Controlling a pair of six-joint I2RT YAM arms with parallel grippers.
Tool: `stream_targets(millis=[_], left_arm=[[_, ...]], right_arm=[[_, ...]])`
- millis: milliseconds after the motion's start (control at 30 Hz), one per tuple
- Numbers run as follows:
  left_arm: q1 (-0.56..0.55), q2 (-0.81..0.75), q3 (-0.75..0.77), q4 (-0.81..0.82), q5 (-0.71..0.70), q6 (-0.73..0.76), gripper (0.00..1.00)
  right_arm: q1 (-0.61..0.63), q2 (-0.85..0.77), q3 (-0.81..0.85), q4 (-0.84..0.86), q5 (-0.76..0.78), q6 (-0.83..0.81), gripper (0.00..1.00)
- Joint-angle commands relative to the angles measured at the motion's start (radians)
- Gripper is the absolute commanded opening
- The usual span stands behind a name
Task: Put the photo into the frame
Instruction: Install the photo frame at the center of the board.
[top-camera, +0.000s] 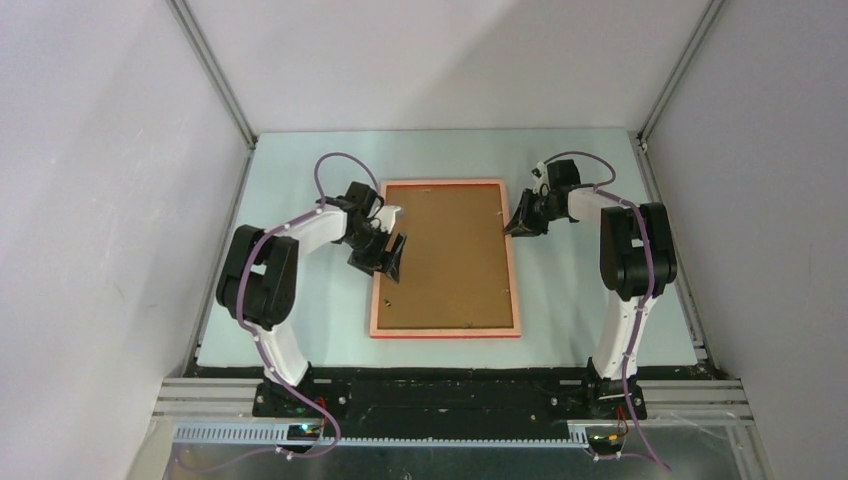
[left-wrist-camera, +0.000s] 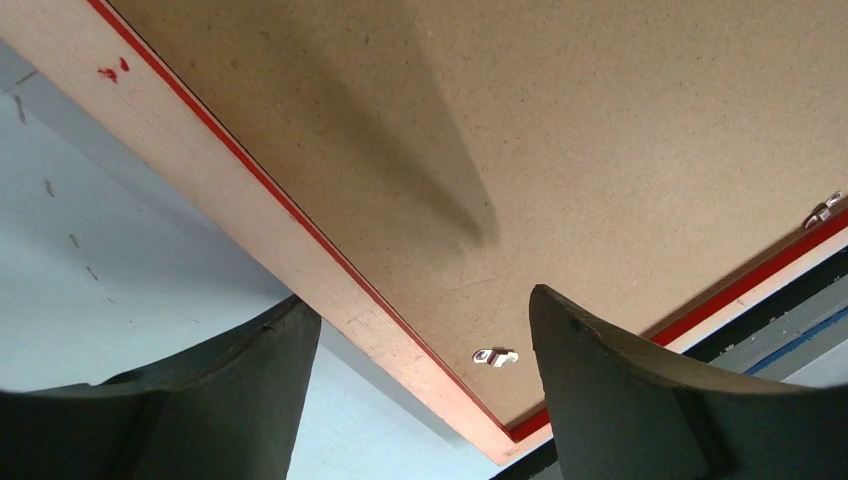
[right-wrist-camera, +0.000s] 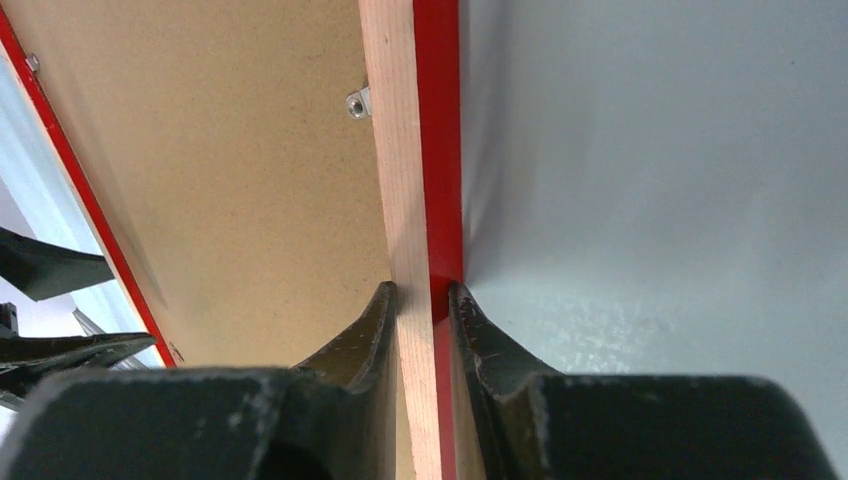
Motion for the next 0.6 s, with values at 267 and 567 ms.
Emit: stream_targets(millis=[267, 567], left_arm=[[-0.023, -0.08, -0.115, -0.011, -0.112, 0.005, 0.78], [-0.056, -0.093, -0.151, -0.02, -0.155, 0.015, 0.78]], right_arm=[[-0.01, 0.005, 0.022, 0.077, -0.055, 0.036, 0.0], [-0.01, -0.001, 0.024, 0.056, -0.049, 0.006, 0.0]])
